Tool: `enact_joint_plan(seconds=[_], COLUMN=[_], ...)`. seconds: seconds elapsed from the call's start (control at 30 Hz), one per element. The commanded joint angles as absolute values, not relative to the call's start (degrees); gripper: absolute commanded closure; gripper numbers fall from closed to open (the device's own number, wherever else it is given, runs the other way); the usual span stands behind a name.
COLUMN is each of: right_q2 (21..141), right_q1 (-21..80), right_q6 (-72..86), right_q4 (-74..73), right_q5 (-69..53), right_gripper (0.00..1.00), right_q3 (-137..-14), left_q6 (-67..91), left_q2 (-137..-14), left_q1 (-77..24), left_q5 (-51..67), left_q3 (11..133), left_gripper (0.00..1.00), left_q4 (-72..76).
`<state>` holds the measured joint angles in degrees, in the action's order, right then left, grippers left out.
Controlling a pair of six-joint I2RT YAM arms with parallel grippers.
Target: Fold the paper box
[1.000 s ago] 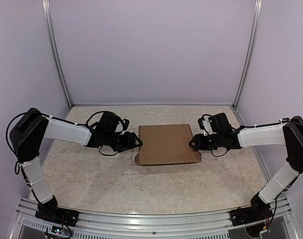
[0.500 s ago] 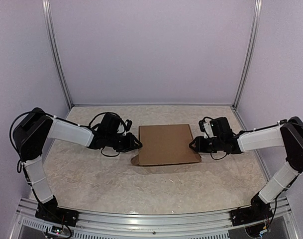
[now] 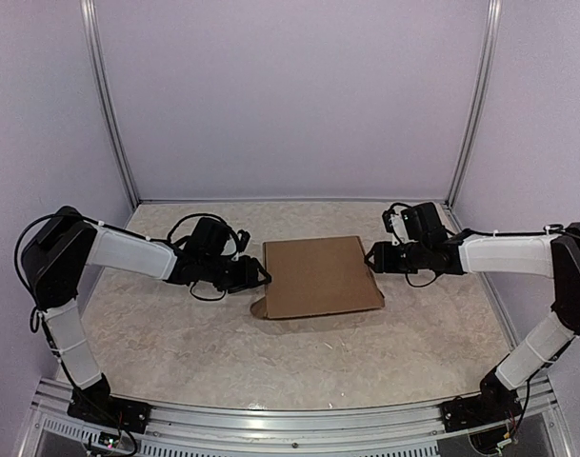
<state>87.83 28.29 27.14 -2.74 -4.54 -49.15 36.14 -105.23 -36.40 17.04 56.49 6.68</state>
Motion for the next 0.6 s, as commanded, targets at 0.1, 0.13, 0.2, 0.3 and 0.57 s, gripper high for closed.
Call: enact_joint_plan(seconds=[0.1,0.13,0.2,0.3,0.57], right_q2=[90.23,91.11,92.58,94.92,100.24], right_q1=[26.87,26.78,26.48,26.13,25.26], right_q6=[25.55,25.68,26.13,26.5,27.35], right_q4=[-5.25,-5.07,-4.53,-3.8,-2.1], right_q5=[-3.13,-3.3,-3.85,-4.54,-6.87], right_gripper=[0.51,0.51,0.52,0.54,0.67], right_q3=[-55.12,-55.72,-56.78,-58.15,-59.67], left_q6=[33.1,33.01,32.96,33.46,34.59], left_q2=[-103.14,-103.42,-103.91,-104.7,-105.12], left_q1=[-35.11,-35.0,-34.89,-34.85,-34.46], left_q5=[15.55,15.94,17.02,18.76,22.42], left_q3=[56.77,57.18,57.92,58.41,57.24], left_gripper=[0.37,0.35,0.32,0.28,0.18], left_q4=[0.63,0.81,1.46,3.21,8.52])
